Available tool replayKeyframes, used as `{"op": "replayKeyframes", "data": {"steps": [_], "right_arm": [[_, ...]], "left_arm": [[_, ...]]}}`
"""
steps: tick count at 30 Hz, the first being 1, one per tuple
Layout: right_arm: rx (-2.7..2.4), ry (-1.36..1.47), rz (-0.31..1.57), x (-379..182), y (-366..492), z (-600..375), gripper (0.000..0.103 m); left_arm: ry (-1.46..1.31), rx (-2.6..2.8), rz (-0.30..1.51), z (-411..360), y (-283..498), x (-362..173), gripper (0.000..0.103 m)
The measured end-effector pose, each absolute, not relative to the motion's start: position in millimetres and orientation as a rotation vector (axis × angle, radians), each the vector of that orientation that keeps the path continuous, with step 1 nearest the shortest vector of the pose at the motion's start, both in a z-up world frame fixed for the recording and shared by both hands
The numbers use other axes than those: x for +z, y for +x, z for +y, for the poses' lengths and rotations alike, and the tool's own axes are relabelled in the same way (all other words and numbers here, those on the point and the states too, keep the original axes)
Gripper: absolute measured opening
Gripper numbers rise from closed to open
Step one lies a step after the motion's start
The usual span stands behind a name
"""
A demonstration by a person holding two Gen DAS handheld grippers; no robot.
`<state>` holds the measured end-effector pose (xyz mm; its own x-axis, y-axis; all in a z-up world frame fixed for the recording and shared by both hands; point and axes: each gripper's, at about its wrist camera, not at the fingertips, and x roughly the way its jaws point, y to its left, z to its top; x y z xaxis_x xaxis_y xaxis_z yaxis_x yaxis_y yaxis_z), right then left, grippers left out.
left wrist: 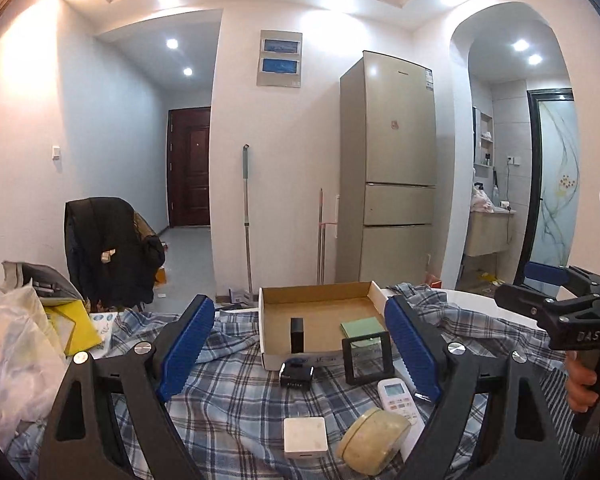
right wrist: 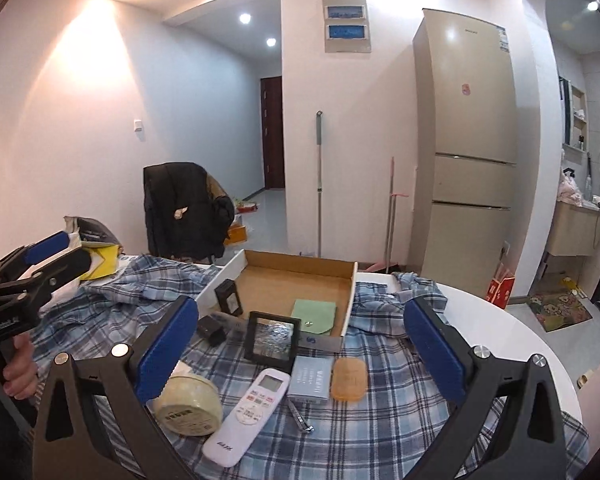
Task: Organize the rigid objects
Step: 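Grasp the beige tape roll with the left tool while the right tool withdraws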
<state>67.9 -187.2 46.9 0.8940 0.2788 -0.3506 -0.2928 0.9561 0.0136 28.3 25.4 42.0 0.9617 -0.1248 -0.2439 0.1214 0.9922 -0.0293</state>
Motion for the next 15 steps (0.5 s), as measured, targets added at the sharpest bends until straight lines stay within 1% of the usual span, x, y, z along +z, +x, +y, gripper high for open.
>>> {"op": "replayKeyframes", "data": {"steps": [3, 7, 9, 13, 15], "right_arm": [[0.248, -0.059, 0.338, 36, 69, -189, 0.102], [0.253, -0.031, 0.353, 22, 74, -196, 0.102], [0.261, -0.027, 0.357, 17, 76, -198, 0.102], [0.261, -0.025, 0.37, 11, 79, -201, 0.102], [0.26, -0.026, 0.376, 8, 80, -202, 0.102]], "left_arm": [[-0.045, -0.104, 0.226, 26, 26, 33, 0.089], [-0.129, -0.125, 0.147, 33, 14, 29, 0.089], [-0.113, -0.138, 0.135, 32, 12, 28, 0.103], [-0.06, -0.152, 0.148, 21, 15, 19, 0.103], [-0.017, -0.18, 0.222, 12, 25, 12, 0.103]]}}
